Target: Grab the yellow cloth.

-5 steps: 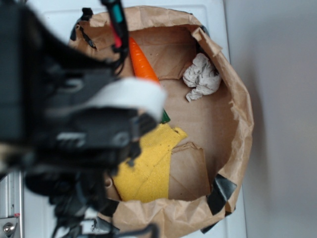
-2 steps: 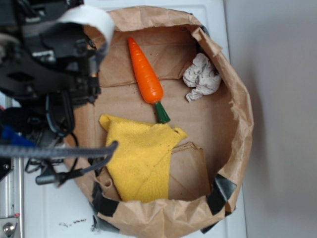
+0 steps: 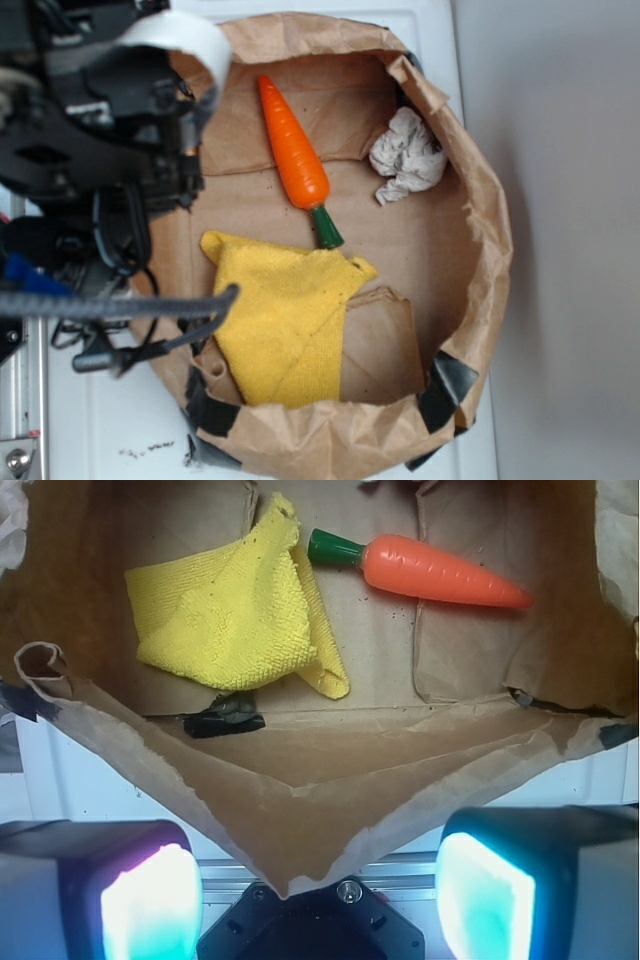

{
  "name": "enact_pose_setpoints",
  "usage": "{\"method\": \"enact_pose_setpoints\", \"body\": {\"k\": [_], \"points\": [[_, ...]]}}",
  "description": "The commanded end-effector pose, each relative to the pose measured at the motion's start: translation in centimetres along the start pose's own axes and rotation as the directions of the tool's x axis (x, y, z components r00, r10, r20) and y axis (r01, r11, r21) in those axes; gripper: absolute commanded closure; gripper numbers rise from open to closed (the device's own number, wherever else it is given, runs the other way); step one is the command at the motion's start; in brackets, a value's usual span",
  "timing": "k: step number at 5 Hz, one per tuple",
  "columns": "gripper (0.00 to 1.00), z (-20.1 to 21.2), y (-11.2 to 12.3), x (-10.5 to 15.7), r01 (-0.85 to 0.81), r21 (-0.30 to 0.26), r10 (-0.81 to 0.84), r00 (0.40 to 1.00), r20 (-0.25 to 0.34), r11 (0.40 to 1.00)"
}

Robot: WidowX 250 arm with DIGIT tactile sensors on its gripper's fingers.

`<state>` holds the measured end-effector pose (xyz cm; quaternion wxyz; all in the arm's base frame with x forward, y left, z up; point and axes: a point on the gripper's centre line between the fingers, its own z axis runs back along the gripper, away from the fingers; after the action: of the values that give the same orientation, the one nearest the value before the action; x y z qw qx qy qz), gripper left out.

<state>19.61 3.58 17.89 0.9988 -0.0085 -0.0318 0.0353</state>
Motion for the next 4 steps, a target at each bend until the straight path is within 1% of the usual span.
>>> {"method": "enact_pose_setpoints", "body": {"k": [1,2,3,4], "points": [[0.0,-1.5,-0.9,3.0,-0.038,0.054,0.033,0.995,0.099,0.998],[0.0,-4.7,-2.9,6.7,-0.128,0.169,0.089,0.971,0.224,0.977],[0.0,-7.7,-4.3,9.0,-0.16,0.27,0.109,0.975,0.193,0.949],[0.0,-7.9,-4.4,9.3,-0.138,0.248,0.094,0.979,0.183,0.959]]}}
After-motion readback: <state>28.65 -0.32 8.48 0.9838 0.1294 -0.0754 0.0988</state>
